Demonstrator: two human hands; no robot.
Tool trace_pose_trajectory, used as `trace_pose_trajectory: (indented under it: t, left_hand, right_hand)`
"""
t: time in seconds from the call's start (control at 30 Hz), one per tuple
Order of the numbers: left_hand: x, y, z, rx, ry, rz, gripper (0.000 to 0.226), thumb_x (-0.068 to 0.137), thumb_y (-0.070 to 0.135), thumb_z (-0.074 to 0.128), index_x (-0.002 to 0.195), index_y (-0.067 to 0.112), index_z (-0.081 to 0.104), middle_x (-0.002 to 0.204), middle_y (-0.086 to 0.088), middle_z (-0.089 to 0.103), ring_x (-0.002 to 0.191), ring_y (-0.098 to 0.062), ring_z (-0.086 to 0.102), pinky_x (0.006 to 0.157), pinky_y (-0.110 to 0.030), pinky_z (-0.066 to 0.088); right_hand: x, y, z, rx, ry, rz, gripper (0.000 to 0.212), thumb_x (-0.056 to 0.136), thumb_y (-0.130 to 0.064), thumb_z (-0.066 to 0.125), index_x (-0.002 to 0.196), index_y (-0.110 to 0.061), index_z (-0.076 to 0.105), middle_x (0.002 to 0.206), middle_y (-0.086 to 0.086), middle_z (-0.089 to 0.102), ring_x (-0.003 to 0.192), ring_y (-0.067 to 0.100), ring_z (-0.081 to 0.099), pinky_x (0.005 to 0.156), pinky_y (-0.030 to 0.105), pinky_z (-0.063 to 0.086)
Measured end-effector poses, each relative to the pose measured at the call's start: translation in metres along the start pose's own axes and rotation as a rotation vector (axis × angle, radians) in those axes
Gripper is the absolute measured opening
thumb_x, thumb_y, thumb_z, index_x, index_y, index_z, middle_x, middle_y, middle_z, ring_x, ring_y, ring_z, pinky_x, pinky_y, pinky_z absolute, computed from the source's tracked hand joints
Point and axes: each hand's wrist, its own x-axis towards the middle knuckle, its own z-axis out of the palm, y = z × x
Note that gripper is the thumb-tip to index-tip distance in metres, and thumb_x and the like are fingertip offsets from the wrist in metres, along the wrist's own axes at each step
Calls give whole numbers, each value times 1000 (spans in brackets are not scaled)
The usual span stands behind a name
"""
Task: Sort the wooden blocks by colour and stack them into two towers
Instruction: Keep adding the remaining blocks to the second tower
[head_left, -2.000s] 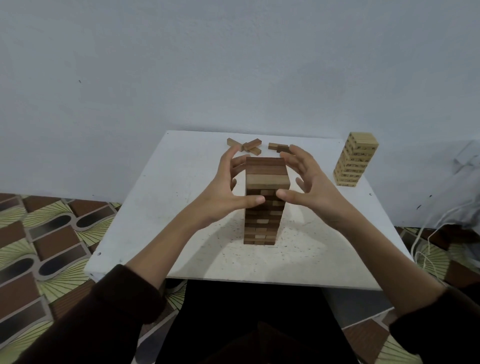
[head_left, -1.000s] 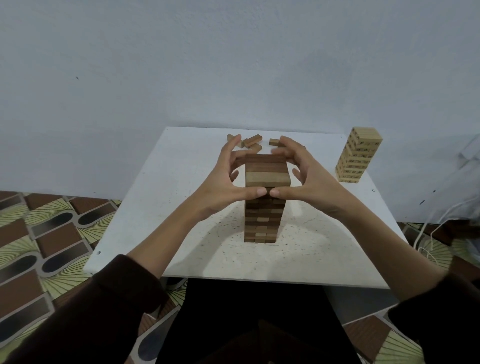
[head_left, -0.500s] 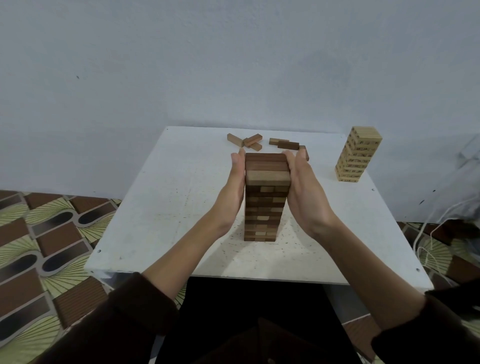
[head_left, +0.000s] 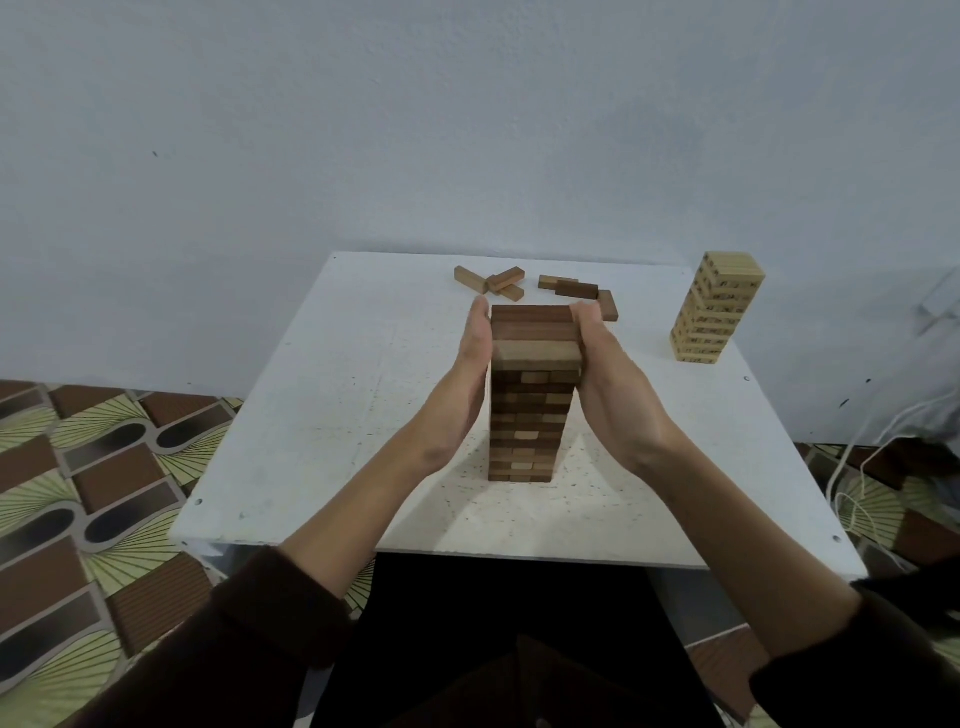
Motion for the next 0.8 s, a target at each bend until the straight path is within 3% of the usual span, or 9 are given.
trace_pose_trajectory:
  t: [0.03, 0.07, 0.13, 0.2, 0.33, 0.5, 0.8]
  left_hand:
    - [0, -2, -4, 20, -5, 18, 113, 64, 89, 45, 151, 29, 5, 160, 9, 9, 146, -7, 10, 121, -37, 10]
    - [-2, -2, -9, 69, -27, 26, 119, 57, 87, 57, 149, 33, 5, 159, 10, 8, 145, -5, 9, 120, -37, 12]
    - [-3, -3, -18, 158, -41, 32, 114, 51, 75, 73, 139, 45, 8, 155, 12, 18, 143, -2, 17, 120, -39, 16]
    - [0, -3, -24, 232, -64, 48, 111, 53, 60, 82, 136, 48, 9, 146, 15, 31, 139, -2, 26, 119, -40, 20]
    - [9, -4, -28, 245, -37, 47, 111, 59, 33, 82, 142, 40, 8, 133, 15, 40, 132, -3, 38, 117, -37, 27]
    - [13, -3, -28, 251, -18, 56, 111, 63, 25, 81, 145, 36, 8, 128, 10, 47, 125, -3, 46, 114, -39, 32]
    - [17, -6, -27, 227, -5, 72, 108, 63, 20, 78, 147, 30, 10, 118, 8, 51, 119, -4, 49, 113, -36, 34]
  right_hand:
    - [1, 1, -5, -18, -41, -1, 91, 79, -78, 42, 150, -27, 18, 157, -11, 19, 143, 5, 18, 118, 37, 13]
    - [1, 2, -11, -45, -64, -10, 97, 74, -75, 52, 150, -28, 15, 157, -11, 17, 142, 3, 15, 118, 39, 12]
    - [1, 0, -20, -103, -89, -40, 107, 65, -57, 69, 149, -30, 9, 155, -13, 19, 140, -3, 17, 116, 32, 14]
    - [2, 1, -27, -176, -128, -69, 113, 61, -43, 79, 148, -31, 8, 153, -11, 26, 140, 1, 21, 117, 33, 13]
    - [9, 2, -30, -260, -146, -87, 116, 59, -39, 83, 146, -37, 7, 146, -6, 35, 139, 9, 28, 118, 46, 17]
    - [13, 1, -28, -260, -126, -103, 114, 56, -44, 80, 144, -38, 8, 136, -9, 43, 135, 11, 36, 116, 49, 24]
    - [17, 4, -29, -280, -93, -104, 109, 64, -31, 80, 146, -35, 9, 129, -13, 48, 130, 11, 41, 114, 50, 27]
